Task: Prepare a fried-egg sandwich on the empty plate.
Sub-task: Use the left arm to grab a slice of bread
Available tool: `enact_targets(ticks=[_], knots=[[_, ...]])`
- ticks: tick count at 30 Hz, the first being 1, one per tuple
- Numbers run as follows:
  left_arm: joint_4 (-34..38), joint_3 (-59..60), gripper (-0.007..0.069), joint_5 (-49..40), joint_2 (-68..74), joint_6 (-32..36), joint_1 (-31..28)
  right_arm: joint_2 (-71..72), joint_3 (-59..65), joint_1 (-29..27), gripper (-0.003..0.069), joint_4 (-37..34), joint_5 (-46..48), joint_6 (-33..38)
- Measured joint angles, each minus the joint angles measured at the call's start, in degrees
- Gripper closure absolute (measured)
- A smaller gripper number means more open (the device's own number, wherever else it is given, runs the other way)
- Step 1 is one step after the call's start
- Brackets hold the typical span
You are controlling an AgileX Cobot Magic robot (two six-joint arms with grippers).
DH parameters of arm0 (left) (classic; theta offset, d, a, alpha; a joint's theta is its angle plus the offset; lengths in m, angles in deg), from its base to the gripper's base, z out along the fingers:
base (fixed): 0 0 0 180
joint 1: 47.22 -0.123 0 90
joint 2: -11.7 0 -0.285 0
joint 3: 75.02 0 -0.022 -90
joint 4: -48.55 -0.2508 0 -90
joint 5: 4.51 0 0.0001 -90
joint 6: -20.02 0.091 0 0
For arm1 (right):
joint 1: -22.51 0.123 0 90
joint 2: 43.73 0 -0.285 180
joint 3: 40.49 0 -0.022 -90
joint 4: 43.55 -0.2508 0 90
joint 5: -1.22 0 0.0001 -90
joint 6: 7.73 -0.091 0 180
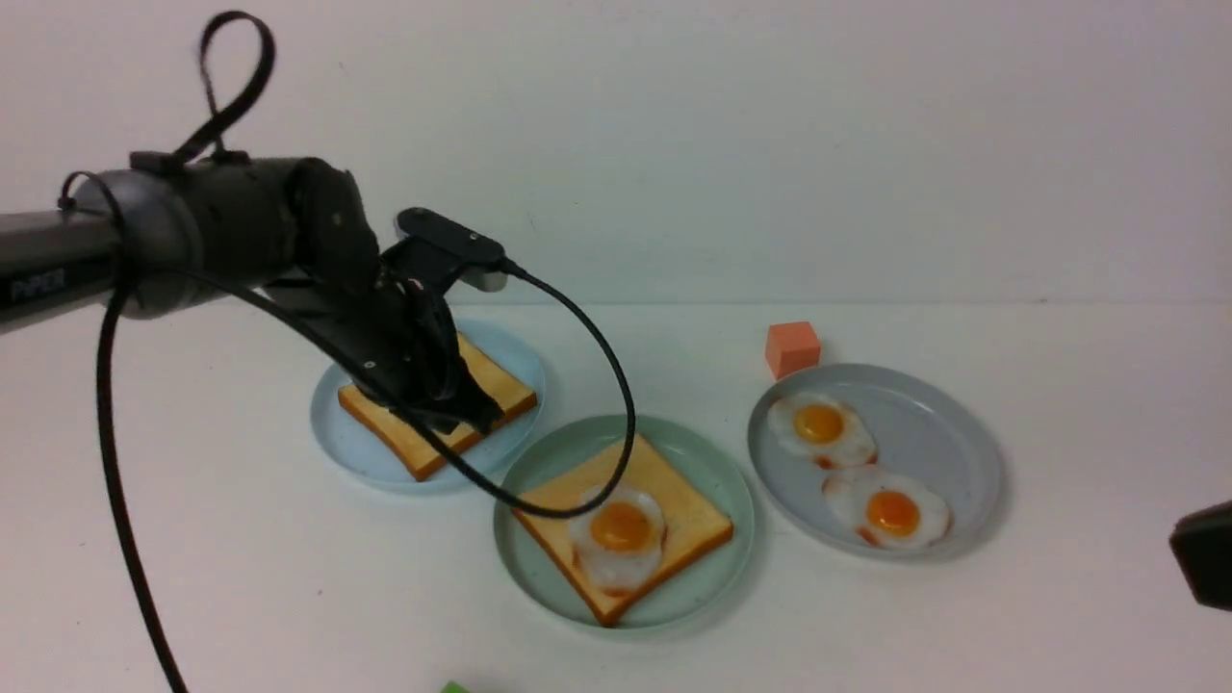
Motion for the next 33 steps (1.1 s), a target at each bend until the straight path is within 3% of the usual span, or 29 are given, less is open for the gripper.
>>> enact_targets(ticks=[8,14,18,20,21,23,24,33], knots=[[-7.3,-0.1,0.0298,3.1,2.9,-9.6,1.7,0.1,0.0,0.0,0.0648,3.5,0.0,0.0],[-10.4,-0.1,0.0267,3.3,5.9,-10.5,1.7,0.1,0.0,0.0,0.0645,3.6,0.0,0.0],[-11.2,-0.3,0.0319,3.6,6.9,-10.6,1.7,0.3,0.4,0.0,0.0645,3.6,0.0,0.0],[-11.7,-0.6,0.0412,3.4,7.0,-10.6,1.6,0.4,0.5,0.0,0.0643,3.6,0.2,0.0],[-11.8,-0.7,0.0421,3.4,7.0,-10.6,1.6,0.4,0.5,0.0,0.0643,3.6,0.2,0.0],[-11.8,-0.6,0.0572,3.1,7.0,-10.6,1.6,0.5,0.5,0.0,0.0641,3.6,0.2,0.0],[-11.8,-0.7,0.0601,3.1,7.0,-10.6,1.6,0.5,0.5,0.0,0.0641,3.6,0.2,-0.4],[-9.9,-0.9,0.0637,-0.6,-1.7,-10.9,1.6,2.5,0.5,0.0,0.0635,5.6,0.2,-1.2]])
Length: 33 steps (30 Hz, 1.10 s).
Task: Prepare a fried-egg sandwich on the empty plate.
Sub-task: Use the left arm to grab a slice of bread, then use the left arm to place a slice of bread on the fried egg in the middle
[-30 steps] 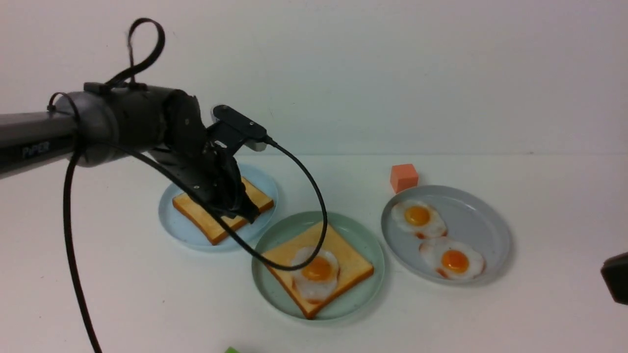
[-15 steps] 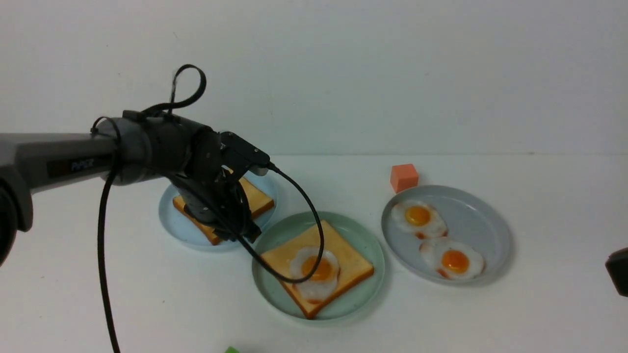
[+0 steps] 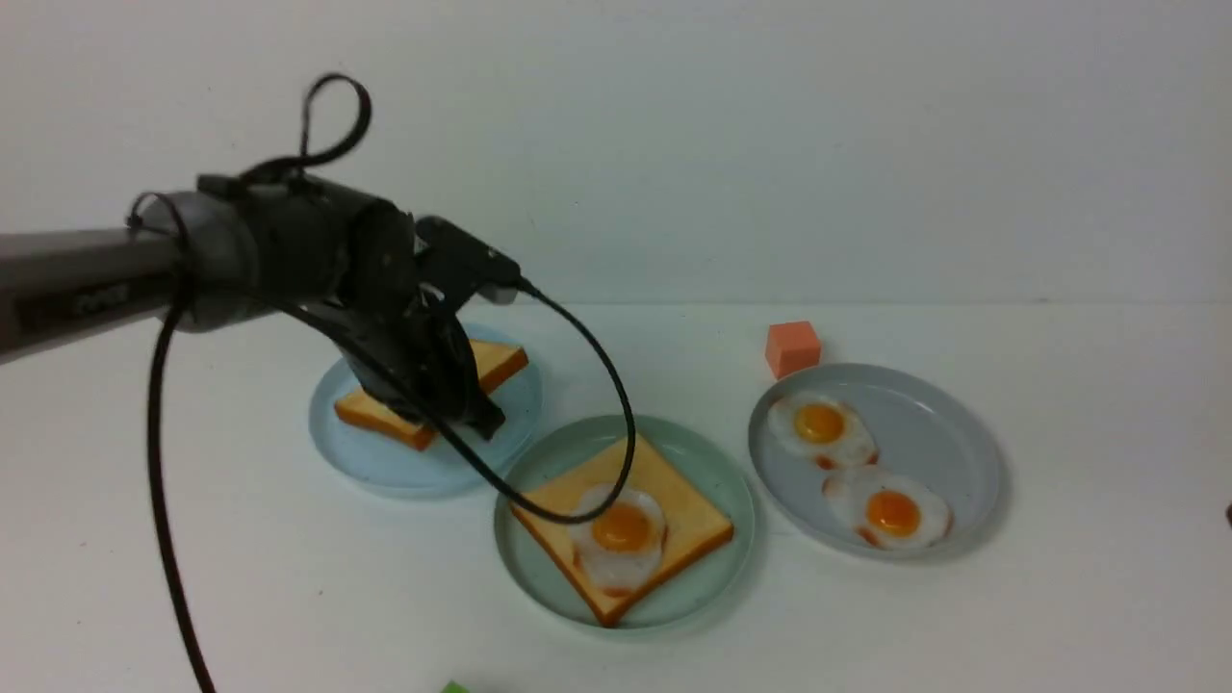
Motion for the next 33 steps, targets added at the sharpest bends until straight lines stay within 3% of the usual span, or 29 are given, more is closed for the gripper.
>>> enact_targets(ticks=[5,12,16,23,33], knots=[[2.7,1.8,0.0637,-1.1,-9.4,-0.2,2.3,2.2,0.0,0.0,0.0634,2.5,0.6,-0.1],[0.8,13.5,0.0637,2.4,-13.9,-0.1,18.8,7.8,0.0,0.0,0.0631,7.3,3.9,-2.7],[-1.5,13.8,0.0637,3.7,-10.7,-1.5,22.8,9.4,0.0,0.0,0.0628,8.1,5.7,-4.7],[-6.2,13.9,0.0637,4.5,-7.4,-6.2,24.0,10.3,0.0,0.0,0.0627,8.1,5.9,-5.9],[-6.9,13.9,0.0637,4.5,-5.3,-6.7,24.0,10.5,0.0,0.0,0.0627,7.0,5.9,-6.0]])
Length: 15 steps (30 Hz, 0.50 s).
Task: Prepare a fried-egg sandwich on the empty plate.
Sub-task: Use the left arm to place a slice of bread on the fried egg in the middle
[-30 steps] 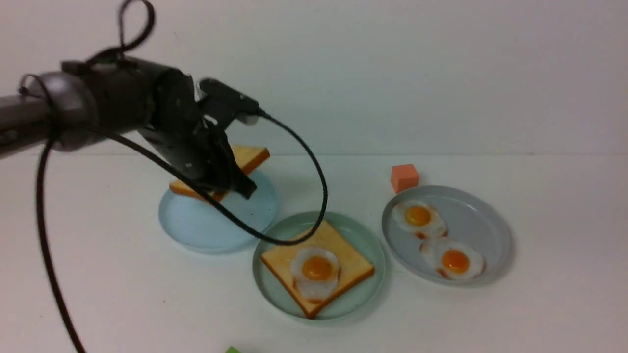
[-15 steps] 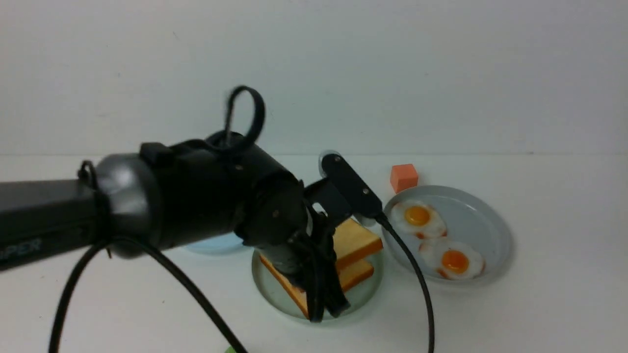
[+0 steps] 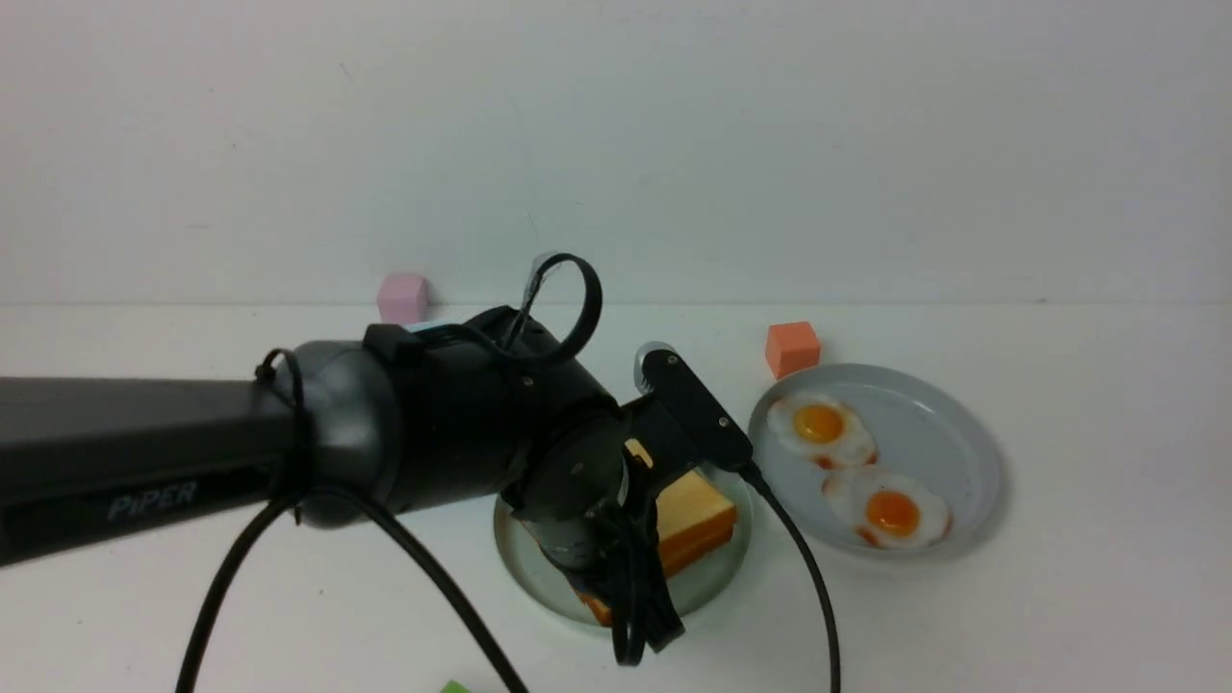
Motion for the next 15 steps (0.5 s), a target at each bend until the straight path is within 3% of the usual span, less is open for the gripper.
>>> enact_targets(ticks=[6,15], knots=[[-0.2,0.0,0.0594,0.1,0.1,0.0,0.0,0.0,0.0,0.0,0.0622,0.0,0.0,0.0],[-0.2,0.0,0.0333,0.1,-0.3,-0.3,0.0,0.0,0.0,0.0,0.0616,0.0,0.0,0.0]])
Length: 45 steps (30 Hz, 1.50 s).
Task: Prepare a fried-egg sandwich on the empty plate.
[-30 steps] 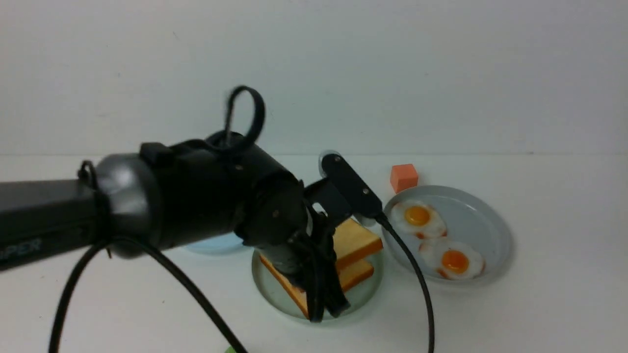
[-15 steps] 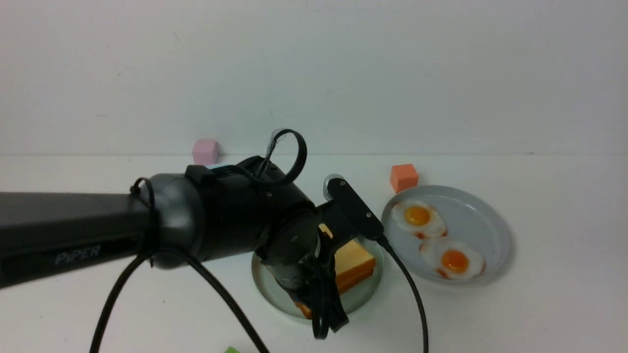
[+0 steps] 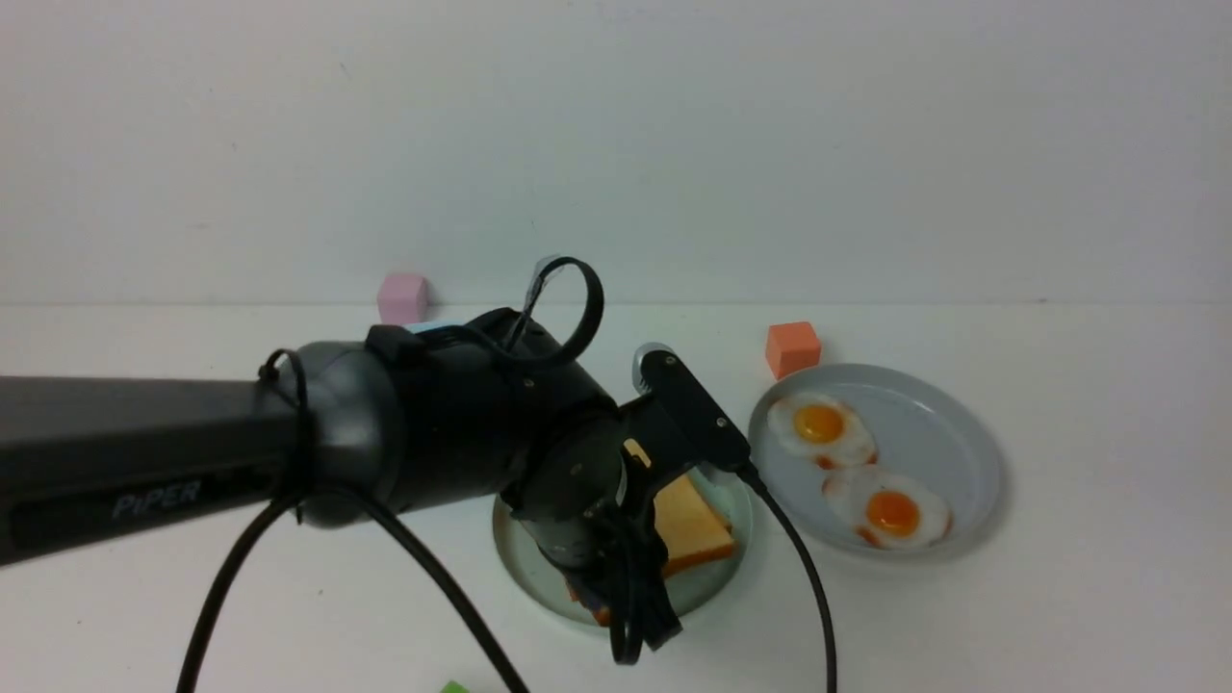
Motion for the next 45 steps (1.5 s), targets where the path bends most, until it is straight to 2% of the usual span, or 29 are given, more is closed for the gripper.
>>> enact_targets(ticks=[3,6,8,9,11,12,13,17,23,25,26,29,34,45], knots=[[1.5,0.0,0.0295,-0.2,-2.3,0.0,0.0,0.0,0.0,0.0,0.0616,0.0,0.0,0.0],[4.6,0.0,0.0318,-0.5,-8.0,-0.5,0.0,0.0,0.0,0.0,0.0613,0.0,0.0,0.0],[7.8,0.1,0.0391,-1.1,-13.9,-1.7,0.0,0.0,0.0,0.0,0.0611,0.0,0.0,0.0],[9.5,0.1,0.0454,-1.3,-18.3,-2.4,0.0,0.0,0.0,0.0,0.0610,0.0,0.0,0.0],[10.4,0.3,0.0514,-1.4,-22.2,-2.7,0.0,0.0,0.0,0.0,0.0610,0.0,0.0,0.0],[11.2,1.2,0.0604,-1.2,-28.2,-3.0,0.0,0.0,0.0,0.0,0.0608,0.0,0.0,0.0],[11.5,1.9,0.0632,-1.0,-32.5,-3.1,0.0,0.0,0.0,0.0,0.0608,0.0,0.0,0.0],[12.4,9.2,0.0638,0.6,-47.7,-3.7,0.0,0.0,0.0,0.0,0.0606,0.0,0.0,-1.1],[14.1,27.5,0.0638,6.8,-69.3,-6.5,0.0,0.0,0.0,0.0,0.0606,0.0,0.0,-1.9],[14.1,37.8,0.0638,12.9,-78.7,-9.0,0.0,0.0,0.0,0.0,0.0604,-0.6,0.0,-2.4],[14.1,38.6,0.0638,13.4,-79.3,-9.2,0.0,0.0,0.0,0.0,0.0603,-0.7,0.0,-2.5],[14.2,51.1,0.0638,21.5,-90.2,-11.4,0.0,0.0,0.0,0.0,0.0599,-2.1,0.0,-3.1],[14.3,58.6,0.0638,25.5,-96.9,-11.8,0.0,0.0,0.0,0.0,0.0591,-2.9,0.0,-3.2],[14.3,62.3,0.0638,24.4,-97.1,-11.8,0.0,0.0,0.0,0.0,0.0585,-2.9,0.0,-3.2]])
